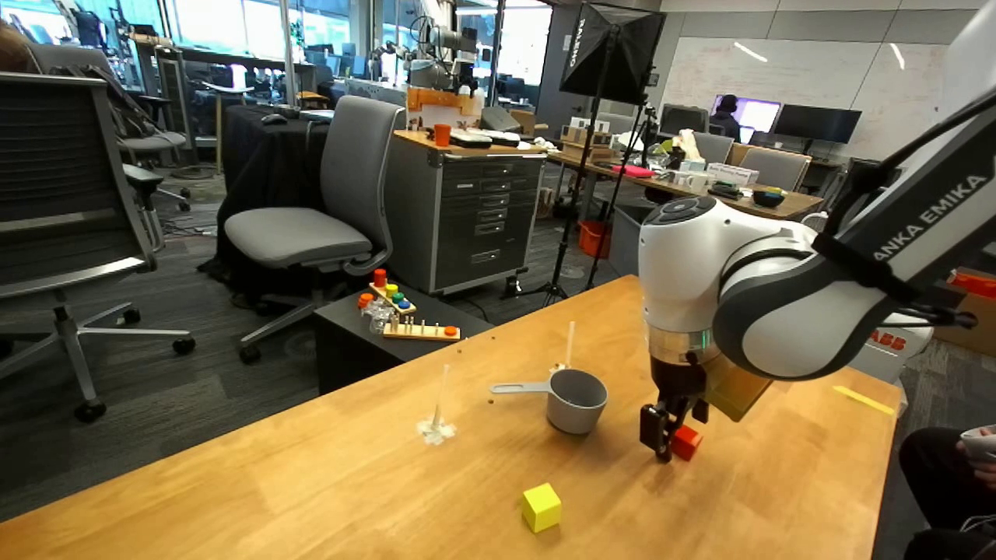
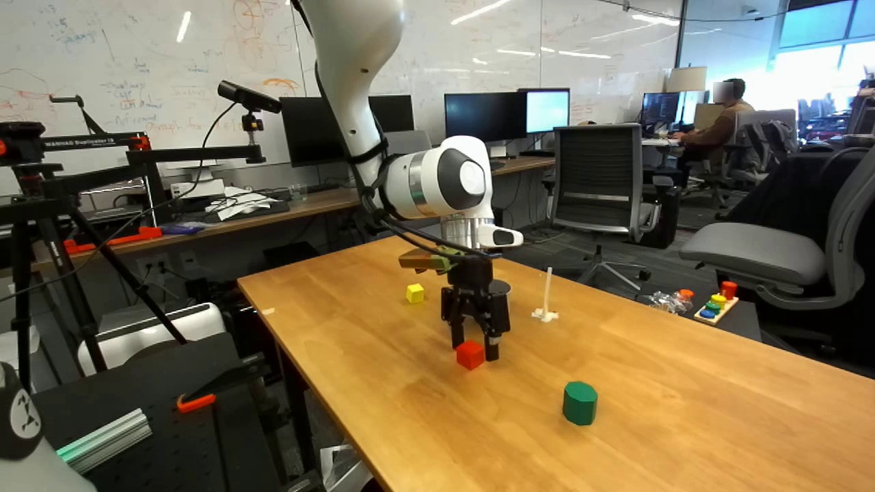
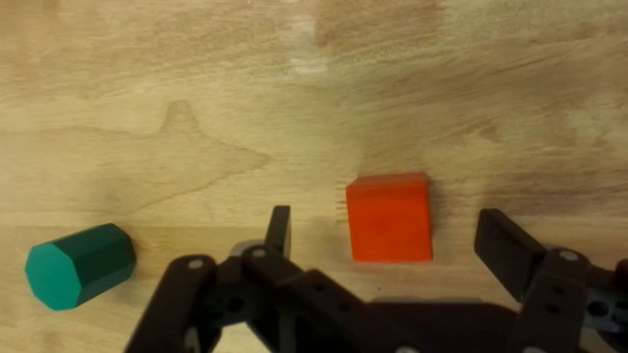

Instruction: Put the cubes in the measuring cups

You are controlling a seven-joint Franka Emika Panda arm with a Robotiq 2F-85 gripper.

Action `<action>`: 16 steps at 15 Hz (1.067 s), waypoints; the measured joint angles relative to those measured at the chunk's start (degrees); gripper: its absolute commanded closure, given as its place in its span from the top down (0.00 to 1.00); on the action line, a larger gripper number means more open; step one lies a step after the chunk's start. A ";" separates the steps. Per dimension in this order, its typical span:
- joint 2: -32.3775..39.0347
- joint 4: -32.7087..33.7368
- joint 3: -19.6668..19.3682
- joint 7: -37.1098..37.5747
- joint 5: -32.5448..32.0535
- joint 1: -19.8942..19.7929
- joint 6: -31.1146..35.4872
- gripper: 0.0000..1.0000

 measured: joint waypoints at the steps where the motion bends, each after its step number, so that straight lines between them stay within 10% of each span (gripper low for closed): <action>1: -0.13 -0.16 0.00 0.00 0.00 0.10 0.13 0.58; 7: -1.02 -0.92 -0.17 0.00 0.00 0.35 0.47 0.16; 16: -7.10 -0.46 -0.44 -0.12 1.36 -2.30 1.29 0.14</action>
